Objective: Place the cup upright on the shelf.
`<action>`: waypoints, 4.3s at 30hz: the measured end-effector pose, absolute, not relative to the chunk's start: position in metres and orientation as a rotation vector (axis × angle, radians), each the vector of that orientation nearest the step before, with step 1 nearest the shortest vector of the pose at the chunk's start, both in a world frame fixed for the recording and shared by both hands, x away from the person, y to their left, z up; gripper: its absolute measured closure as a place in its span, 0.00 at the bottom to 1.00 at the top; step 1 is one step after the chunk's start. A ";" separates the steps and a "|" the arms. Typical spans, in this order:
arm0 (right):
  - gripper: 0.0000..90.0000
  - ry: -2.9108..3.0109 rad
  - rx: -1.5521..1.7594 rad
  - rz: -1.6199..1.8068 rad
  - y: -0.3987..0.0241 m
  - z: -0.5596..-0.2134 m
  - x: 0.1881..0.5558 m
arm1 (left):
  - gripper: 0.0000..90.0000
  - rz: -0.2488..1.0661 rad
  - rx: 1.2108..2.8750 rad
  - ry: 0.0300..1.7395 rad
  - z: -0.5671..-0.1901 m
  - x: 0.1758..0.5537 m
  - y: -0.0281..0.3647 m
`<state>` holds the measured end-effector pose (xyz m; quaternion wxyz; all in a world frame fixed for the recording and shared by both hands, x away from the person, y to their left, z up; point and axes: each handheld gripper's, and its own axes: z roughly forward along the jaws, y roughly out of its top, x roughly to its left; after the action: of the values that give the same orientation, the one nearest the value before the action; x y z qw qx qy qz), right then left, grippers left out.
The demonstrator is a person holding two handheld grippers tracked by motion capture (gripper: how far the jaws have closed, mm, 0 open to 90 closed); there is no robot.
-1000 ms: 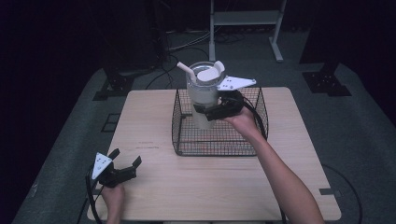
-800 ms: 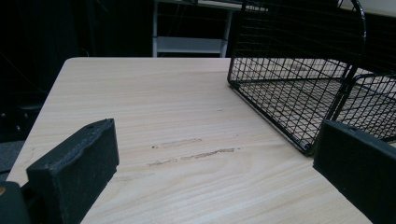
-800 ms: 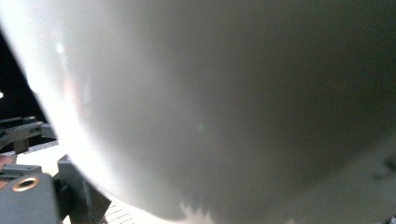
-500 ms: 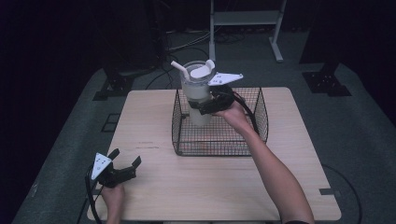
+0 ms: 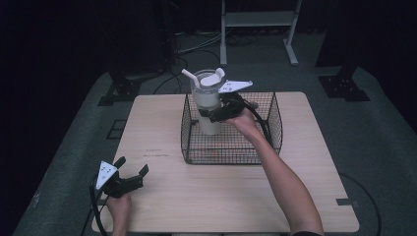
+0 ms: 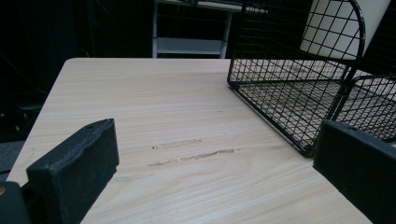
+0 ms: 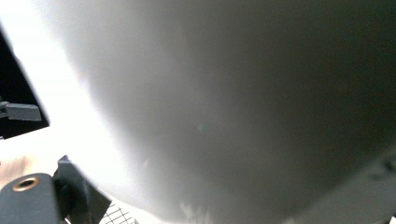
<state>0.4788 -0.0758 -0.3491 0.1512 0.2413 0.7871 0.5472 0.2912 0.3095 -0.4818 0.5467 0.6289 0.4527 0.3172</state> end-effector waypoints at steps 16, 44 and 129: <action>0.09 2.303 0.718 1.530 -0.070 -0.372 0.492 | 0.00 0.750 1.489 1.073 -0.482 0.291 0.310; 0.09 2.416 0.740 1.390 -0.053 -0.409 0.507 | 0.00 0.743 1.487 1.073 -0.482 0.291 0.310; 0.10 2.450 0.638 1.283 -0.093 -0.411 0.481 | 0.00 0.747 1.493 1.071 -0.482 0.291 0.310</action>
<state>0.4812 -0.0932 -0.4111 0.1511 0.2221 0.8533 0.4469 0.2905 0.3096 -0.4820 0.5471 0.6301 0.4519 0.3153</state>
